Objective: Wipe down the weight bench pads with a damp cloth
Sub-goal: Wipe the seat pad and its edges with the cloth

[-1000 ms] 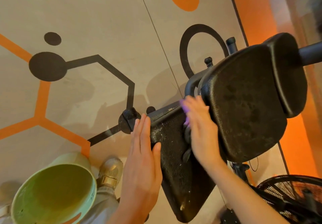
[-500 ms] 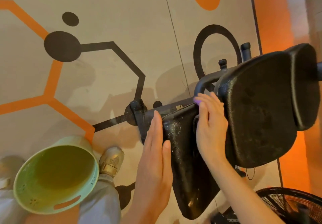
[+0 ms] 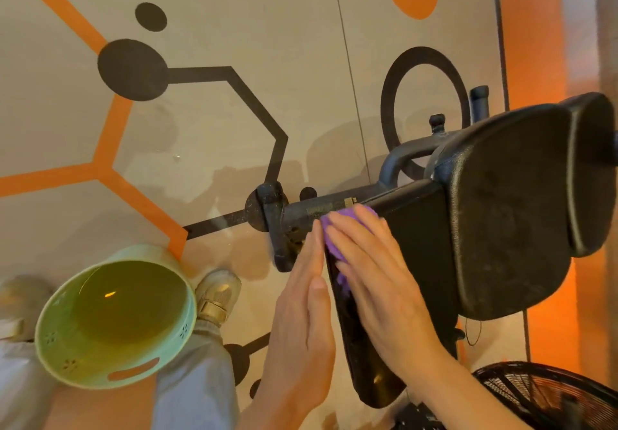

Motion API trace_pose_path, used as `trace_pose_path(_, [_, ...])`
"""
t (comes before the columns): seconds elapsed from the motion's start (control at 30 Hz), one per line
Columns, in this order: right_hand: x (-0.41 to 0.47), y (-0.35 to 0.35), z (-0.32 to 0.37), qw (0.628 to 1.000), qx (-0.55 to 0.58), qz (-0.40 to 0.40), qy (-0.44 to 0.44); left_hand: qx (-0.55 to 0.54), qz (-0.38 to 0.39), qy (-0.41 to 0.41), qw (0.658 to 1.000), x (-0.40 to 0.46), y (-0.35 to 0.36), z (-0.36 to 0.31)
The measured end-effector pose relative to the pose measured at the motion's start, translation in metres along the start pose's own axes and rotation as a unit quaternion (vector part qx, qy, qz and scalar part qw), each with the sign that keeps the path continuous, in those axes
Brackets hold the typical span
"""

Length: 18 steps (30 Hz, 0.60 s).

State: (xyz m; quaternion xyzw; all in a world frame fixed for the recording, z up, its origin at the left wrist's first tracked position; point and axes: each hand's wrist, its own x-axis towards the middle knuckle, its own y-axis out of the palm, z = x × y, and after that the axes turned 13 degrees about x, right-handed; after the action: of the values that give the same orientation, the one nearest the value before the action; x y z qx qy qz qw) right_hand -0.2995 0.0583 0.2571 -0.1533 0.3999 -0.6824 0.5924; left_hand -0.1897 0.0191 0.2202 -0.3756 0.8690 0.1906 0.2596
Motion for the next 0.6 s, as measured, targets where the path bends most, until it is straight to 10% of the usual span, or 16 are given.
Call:
trace_pose_path(0.17, [0.025, 0.015, 0.012, 0.994, 0.02, -0.096, 0.038, 0.064, -0.009, 0.061, 0.996, 0.005, -0.008, -0.009])
trace_pose_path(0.4, [-0.06, 0.028, 0.003, 0.971, -0.219, 0.036, 0.085, 0.098, 0.064, 0.131, 0.984, 0.027, -0.021, -0.011])
trace_pose_path(0.6, [-0.001, 0.037, 0.017, 0.98, -0.139, -0.131, 0.054, 0.088, 0.09, 0.139, 0.982, 0.032, -0.03, -0.011])
